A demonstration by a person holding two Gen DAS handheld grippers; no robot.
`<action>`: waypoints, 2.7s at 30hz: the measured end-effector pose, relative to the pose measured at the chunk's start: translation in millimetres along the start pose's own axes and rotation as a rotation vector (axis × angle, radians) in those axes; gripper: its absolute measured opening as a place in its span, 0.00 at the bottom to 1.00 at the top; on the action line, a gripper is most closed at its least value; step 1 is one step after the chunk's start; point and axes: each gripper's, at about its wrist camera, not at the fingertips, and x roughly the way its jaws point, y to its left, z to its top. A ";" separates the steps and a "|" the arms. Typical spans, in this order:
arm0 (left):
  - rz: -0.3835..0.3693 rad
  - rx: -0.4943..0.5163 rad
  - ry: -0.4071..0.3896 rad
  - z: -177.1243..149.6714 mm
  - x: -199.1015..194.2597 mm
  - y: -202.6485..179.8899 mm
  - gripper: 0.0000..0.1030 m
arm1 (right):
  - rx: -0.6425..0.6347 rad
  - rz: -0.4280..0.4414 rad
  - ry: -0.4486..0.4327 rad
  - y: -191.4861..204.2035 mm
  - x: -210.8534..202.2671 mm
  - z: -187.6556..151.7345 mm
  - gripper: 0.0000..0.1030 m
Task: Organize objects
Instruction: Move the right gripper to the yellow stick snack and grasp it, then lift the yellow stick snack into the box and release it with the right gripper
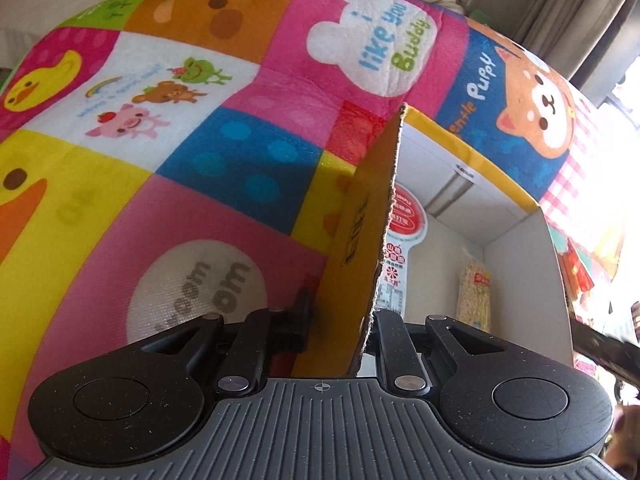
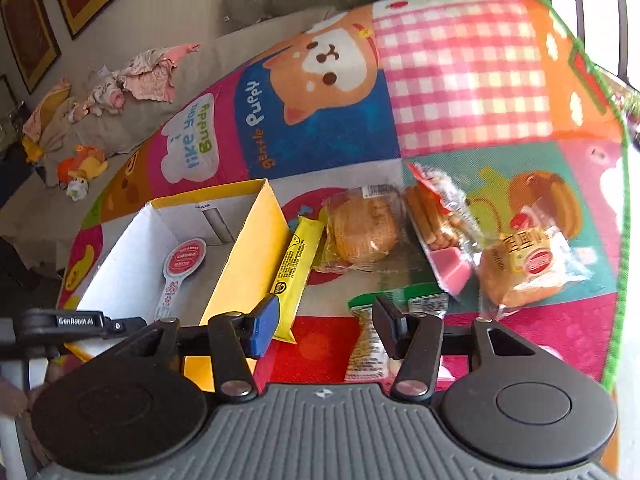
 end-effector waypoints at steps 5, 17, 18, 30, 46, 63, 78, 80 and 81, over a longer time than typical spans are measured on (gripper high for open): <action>0.016 0.020 -0.005 -2.8 -1.7 -2.8 0.15 | 0.064 0.036 0.054 7.4 54.1 22.7 0.34; 0.011 -0.032 -0.006 -1.2 -4.4 6.3 0.15 | 0.091 0.060 0.133 1.7 73.5 23.1 0.31; 0.022 -0.035 -0.013 -0.7 -5.4 8.3 0.15 | 0.089 0.052 0.127 1.0 69.8 21.3 0.31; 0.041 -0.048 -0.018 -4.0 -14.0 18.0 0.15 | -0.008 0.008 0.097 26.6 84.0 21.2 0.35; 0.033 -0.068 -0.005 -9.3 -11.8 11.2 0.15 | -0.149 -0.025 0.164 19.2 -11.2 -52.7 0.20; 0.016 0.008 0.005 -0.8 -2.3 2.7 0.17 | -0.376 0.009 0.000 101.2 -22.8 -73.8 0.26; -0.031 -0.028 -0.019 12.4 11.1 4.0 0.19 | -0.303 -0.136 -0.032 62.5 -15.2 -42.3 0.50; -0.036 -0.029 -0.018 12.4 11.0 4.9 0.19 | -0.306 -0.138 -0.031 63.5 -4.6 -39.3 0.50; -0.036 -0.029 -0.018 12.2 11.0 4.8 0.19 | -0.313 -0.138 -0.034 64.6 1.0 -38.2 0.50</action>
